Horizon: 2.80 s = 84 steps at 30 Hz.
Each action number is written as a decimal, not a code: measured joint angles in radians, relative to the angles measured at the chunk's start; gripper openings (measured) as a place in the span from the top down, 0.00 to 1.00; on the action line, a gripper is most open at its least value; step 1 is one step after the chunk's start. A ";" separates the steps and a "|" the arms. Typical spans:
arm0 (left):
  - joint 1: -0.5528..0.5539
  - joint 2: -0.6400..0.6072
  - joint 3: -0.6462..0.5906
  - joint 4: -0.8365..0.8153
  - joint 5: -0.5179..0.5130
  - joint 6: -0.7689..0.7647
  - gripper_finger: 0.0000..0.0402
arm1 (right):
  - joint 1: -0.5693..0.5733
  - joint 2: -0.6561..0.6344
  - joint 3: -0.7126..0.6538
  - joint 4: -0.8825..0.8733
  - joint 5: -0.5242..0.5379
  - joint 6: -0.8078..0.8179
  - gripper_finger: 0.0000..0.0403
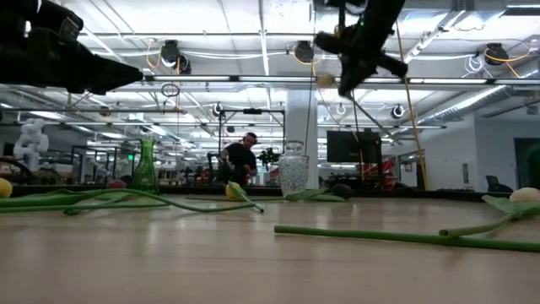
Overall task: Sort flowers into vase by color
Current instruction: Put the top light pink tulip into the transparent vase
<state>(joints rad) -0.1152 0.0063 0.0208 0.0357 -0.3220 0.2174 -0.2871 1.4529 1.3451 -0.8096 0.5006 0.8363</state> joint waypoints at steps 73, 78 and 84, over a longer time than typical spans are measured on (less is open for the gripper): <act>0.000 0.000 0.000 0.000 0.000 0.000 0.64 | -0.132 0.032 -0.257 1.201 -0.110 -0.695 1.00; 0.000 0.000 0.000 0.000 0.000 0.000 0.64 | -0.132 0.034 -0.257 1.188 -0.110 -0.730 1.00; 0.000 0.000 0.000 0.000 0.000 0.000 0.64 | -0.132 0.049 -0.256 1.121 -0.110 -0.735 0.97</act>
<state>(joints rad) -0.1152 0.0063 0.0208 0.0356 -0.3219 0.2173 -0.4191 1.5021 1.0889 0.3110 0.3908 0.1017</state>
